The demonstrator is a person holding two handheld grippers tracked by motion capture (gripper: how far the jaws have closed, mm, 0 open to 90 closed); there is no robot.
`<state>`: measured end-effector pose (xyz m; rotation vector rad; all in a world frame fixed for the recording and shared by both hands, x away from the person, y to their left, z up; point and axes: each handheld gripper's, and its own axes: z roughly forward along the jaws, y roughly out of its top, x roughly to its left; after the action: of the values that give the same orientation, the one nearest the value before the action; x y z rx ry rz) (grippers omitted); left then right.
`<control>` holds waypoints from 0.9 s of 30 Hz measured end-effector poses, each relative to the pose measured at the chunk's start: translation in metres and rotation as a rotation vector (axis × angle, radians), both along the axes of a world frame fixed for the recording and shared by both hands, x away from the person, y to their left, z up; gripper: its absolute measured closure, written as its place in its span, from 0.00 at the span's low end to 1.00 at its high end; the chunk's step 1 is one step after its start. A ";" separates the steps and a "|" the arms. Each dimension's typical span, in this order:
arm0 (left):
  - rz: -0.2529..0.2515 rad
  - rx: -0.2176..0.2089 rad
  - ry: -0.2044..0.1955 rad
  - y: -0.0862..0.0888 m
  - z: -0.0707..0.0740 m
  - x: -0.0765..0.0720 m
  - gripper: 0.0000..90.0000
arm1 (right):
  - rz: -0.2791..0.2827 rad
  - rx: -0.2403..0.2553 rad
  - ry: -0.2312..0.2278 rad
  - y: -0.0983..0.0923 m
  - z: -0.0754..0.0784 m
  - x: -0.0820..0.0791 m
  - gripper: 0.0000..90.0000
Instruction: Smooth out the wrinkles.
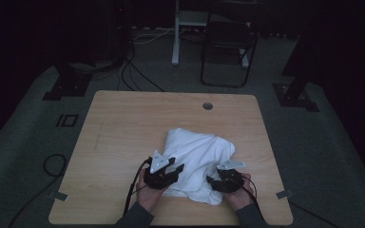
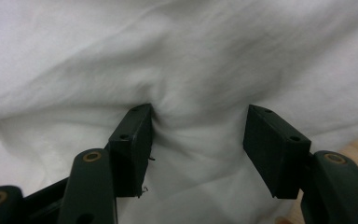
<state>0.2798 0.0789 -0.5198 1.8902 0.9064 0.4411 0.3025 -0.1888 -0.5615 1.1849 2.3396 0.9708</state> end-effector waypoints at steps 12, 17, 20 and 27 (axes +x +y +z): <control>0.112 0.053 -0.015 0.007 -0.013 0.020 0.62 | 0.004 0.011 -0.022 0.016 -0.001 0.045 0.48; 0.189 0.055 -0.020 0.024 -0.012 0.044 0.62 | 0.016 0.014 -0.028 0.039 0.000 0.074 0.48; 0.229 0.037 -0.013 0.032 -0.011 0.057 0.62 | 0.018 0.013 -0.025 0.049 0.001 0.088 0.47; 0.227 0.007 -0.014 0.038 -0.011 0.060 0.59 | 0.038 0.000 -0.032 0.049 0.003 0.095 0.67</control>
<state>0.3394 0.1170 -0.5304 1.7951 1.1160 0.5932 0.3978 -0.1400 -0.5583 1.1213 2.3451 0.9955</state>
